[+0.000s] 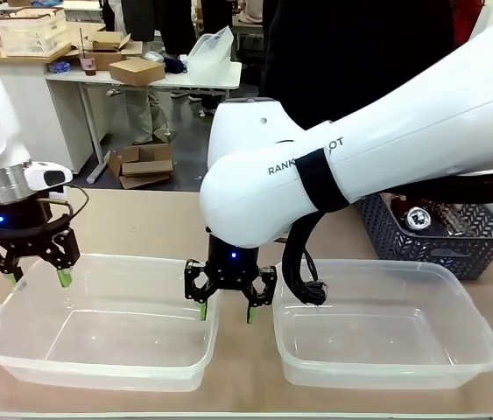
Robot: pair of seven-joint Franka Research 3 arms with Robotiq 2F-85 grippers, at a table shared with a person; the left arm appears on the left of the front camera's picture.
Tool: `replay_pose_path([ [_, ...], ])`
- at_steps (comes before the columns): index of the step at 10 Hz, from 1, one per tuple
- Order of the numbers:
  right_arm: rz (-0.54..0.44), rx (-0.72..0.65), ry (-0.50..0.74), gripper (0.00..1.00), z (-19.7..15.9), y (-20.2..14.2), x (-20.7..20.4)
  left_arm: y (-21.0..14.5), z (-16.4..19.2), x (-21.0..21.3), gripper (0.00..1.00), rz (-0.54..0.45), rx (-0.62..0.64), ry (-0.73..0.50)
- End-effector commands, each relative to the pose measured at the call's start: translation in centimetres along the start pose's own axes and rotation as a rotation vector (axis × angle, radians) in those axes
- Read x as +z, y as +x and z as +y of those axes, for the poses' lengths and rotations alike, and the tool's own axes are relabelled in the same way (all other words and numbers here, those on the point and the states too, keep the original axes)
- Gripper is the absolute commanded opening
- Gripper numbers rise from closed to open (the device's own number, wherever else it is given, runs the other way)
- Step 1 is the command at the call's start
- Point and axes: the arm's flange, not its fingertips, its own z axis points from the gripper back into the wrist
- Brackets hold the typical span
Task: Sort the waste into each basket.
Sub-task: Pick up the Organizing box on the left side of the table and lift it.
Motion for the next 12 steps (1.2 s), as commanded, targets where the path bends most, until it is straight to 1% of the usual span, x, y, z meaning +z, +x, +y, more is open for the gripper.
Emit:
replay_pose_path([
  [1,-0.041,-0.013,-0.006,0.0,2.0,0.0,0.0,-8.5,1.4,-6.1,0.38,-0.013,-0.015,-0.025],
  [2,-0.039,-0.004,-0.004,0.0,2.1,-0.1,0.1,-8.5,1.3,-6.1,0.0,-0.01,-0.015,-0.033],
  [3,-0.039,-0.008,0.002,0.15,2.1,-0.1,0.1,-8.4,1.3,-6.2,0.0,-0.004,-0.012,-0.029],
  [4,-0.045,-0.024,-0.006,0.05,2.2,-0.1,0.1,-8.3,1.3,-6.2,0.0,-0.004,-0.006,-0.019],
  [5,-0.047,-0.027,-0.006,0.0,2.2,-0.1,0.1,-8.3,1.2,-6.0,0.0,-0.008,-0.008,-0.018],
  [10,-0.037,-0.042,0.006,0.0,1.3,-0.4,0.5,-8.5,1.1,-4.7,0.0,-0.036,0.052,-0.015],
  [11,-0.032,-0.042,0.008,0.0,1.0,-0.4,0.8,-8.5,0.9,-3.7,0.0,-0.053,0.081,-0.013],
  [12,-0.011,-0.033,0.019,0.0,0.5,-0.5,1.7,-8.7,0.4,-2.1,0.0,-0.08,0.082,-0.034],
])
